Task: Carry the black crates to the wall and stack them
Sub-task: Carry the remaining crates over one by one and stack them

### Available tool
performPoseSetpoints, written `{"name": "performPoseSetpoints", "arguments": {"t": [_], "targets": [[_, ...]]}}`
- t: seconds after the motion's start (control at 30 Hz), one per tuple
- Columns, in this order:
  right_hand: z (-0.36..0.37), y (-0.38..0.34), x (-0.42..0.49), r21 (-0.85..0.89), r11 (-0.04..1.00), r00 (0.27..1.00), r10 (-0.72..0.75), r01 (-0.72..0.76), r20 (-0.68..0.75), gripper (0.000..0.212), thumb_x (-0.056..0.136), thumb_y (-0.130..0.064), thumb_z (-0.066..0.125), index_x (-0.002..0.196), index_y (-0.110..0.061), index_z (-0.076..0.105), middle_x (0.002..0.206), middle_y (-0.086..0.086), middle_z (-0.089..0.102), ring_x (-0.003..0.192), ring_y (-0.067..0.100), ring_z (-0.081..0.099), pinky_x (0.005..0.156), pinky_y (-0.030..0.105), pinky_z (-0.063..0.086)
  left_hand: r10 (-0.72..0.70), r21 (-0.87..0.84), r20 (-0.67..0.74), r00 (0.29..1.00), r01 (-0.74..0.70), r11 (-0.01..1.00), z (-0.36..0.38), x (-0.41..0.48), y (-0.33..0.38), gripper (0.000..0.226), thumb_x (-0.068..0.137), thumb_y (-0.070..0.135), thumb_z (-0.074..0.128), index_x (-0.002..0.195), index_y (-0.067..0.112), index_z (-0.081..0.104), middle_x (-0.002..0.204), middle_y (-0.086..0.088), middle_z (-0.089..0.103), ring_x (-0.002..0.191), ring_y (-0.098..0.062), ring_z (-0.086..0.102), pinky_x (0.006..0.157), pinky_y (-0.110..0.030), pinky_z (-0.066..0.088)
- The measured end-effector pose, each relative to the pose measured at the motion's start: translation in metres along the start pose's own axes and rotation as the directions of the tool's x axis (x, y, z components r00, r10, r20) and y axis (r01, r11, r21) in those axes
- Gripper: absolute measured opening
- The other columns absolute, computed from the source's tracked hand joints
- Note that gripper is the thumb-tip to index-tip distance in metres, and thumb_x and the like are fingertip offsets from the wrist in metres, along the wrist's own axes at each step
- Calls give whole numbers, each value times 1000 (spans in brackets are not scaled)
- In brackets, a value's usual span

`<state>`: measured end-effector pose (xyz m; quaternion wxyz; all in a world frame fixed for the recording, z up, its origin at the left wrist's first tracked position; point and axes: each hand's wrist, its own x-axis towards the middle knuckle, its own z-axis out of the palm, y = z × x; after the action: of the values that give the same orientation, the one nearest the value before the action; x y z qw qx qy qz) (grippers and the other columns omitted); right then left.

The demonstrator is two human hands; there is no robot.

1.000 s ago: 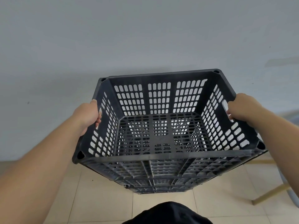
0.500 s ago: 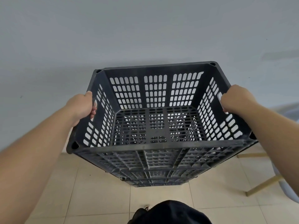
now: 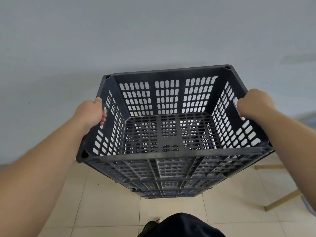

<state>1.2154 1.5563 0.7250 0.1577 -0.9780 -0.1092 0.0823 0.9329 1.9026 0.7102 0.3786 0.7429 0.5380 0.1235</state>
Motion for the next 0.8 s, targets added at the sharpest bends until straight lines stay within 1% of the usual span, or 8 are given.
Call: {"name": "performPoseSetpoints", "arguments": {"t": [0.2,0.3,0.43,0.53,0.63,0.73,0.77,0.8], "targets": [[2,2,4,-10,1000,1000,3,-3,-3,11,85,-1,51,75,-2,51,74,17,57,60,28,51,49,26,34,-7,25,-4,1000,7,1000,-1,-5,4,60,108,42,28,97,-2,68,81,-14,69,66,-24,61,62,-33,49],[4,4,4,-3,1000,1000,11,-11,-15,10,90,-6,51,83,0,55,75,16,57,60,28,51,49,27,35,-4,44,-17,1000,4,999,-2,-7,5,61,108,41,28,100,-4,68,82,-15,70,66,-25,62,63,-33,48],[5,1,2,0,999,999,39,-39,-16,12,87,-4,51,95,2,58,75,15,55,59,27,50,51,27,38,0,67,-6,1000,0,998,-1,-8,8,61,108,41,27,101,-4,67,82,-15,70,66,-24,61,60,-31,46],[6,-3,0,-8,998,998,66,-66,-21,16,85,-3,50,98,2,58,76,15,56,61,28,53,54,28,42,9,80,-27,1000,-7,997,-2,-6,8,63,108,41,26,95,-4,68,83,-17,71,66,-26,62,67,-36,49],[8,-5,-1,-16,996,995,92,-92,-37,21,84,-3,50,103,1,58,78,15,56,69,32,58,61,34,47,20,103,-40,999,-16,995,0,-1,5,65,108,41,25,88,-3,68,84,-19,73,66,-28,63,78,-41,53],[8,-6,-4,-37,994,994,102,-104,-47,30,89,-10,50,115,2,56,86,15,56,80,36,57,68,38,47,15,113,-51,999,-9,994,1,3,4,65,107,40,24,85,-3,67,84,-21,73,68,-30,65,86,-45,55],[7,-7,-6,-56,993,994,103,-106,-45,34,91,-13,51,121,2,52,93,16,57,84,37,57,70,39,47,17,142,-56,998,-9,990,1,5,3,63,107,40,24,88,-3,66,86,-21,73,72,-32,65,87,-46,54],[6,-8,-9,-74,991,994,106,-108,-32,38,93,-15,51,127,2,48,102,18,58,90,38,58,72,40,47,37,198,-65,997,-24,980,1,6,3,60,107,40,23,98,-3,64,94,-22,72,79,-35,65,87,-47,52]]}}
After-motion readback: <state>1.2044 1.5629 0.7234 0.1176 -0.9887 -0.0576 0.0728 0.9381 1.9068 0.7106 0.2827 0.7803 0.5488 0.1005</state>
